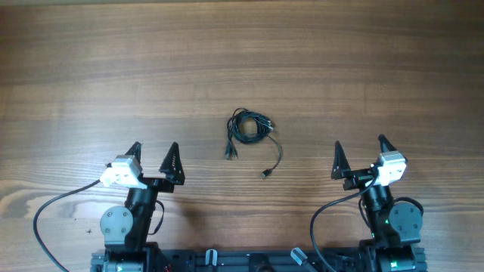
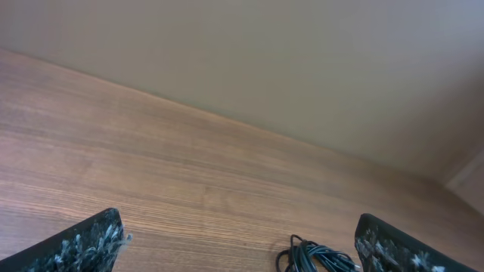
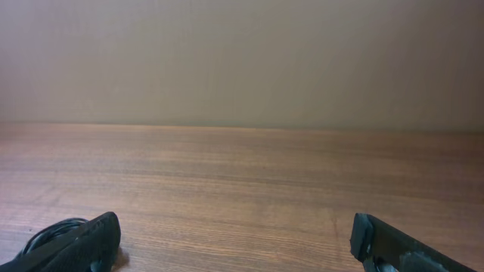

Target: Untangle cables

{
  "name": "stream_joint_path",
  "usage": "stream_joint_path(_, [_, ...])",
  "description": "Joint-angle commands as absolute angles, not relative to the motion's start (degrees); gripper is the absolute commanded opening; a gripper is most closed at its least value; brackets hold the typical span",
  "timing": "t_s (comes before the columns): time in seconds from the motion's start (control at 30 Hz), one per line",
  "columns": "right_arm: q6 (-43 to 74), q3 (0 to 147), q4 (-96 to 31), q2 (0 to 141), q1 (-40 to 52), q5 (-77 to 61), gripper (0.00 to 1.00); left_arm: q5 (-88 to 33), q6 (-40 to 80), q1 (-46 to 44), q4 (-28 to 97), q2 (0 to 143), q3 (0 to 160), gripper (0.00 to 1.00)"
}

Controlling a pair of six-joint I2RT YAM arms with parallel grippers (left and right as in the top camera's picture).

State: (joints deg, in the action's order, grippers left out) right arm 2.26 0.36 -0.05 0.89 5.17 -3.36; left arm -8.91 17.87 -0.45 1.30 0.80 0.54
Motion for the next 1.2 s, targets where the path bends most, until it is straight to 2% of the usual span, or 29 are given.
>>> stream_joint_path(0.0, [6.7, 0.3, 0.0, 0.3, 5.2, -3.4, 1.0, -10.5, 19.4, -0.1, 0.7, 0.4, 0.3, 1.0])
stream_joint_path(0.1, [7.6, 0.3, 0.0, 1.2, 5.2, -3.4, 1.0, -10.1, 23.1, -0.1, 0.7, 0.4, 0.3, 1.0])
stream_joint_path(0.3, [7.5, 4.6, -5.8, 7.2, 5.2, -3.2, 1.0, -9.3, 22.9, -0.1, 5.7, 1.6, 3.5, 1.0])
stream_joint_path(0.57, [7.6, 16.4, -12.5, 22.8, 5.2, -3.2, 1.0, -10.0, 22.9, -0.1, 9.8, 17.9, 15.0, 1.0])
stream_joint_path(0.73, [8.1, 28.4, -23.1, 34.9, 5.2, -1.7, 1.0, -10.0, 22.6, -0.1, 22.8, 37.1, 32.1, 1.0])
stream_joint_path(0.9, [4.7, 38.0, -32.1, 42.4, 5.2, -0.9, 1.0, -10.4, 14.6, -0.1, 43.2, 51.2, 48.9, 1.0])
stream_joint_path(1.17, [4.7, 42.5, -33.3, 43.1, 5.2, -10.3, 1.0, -10.5, 13.9, -0.1, 45.9, 54.4, 52.5, 1.0])
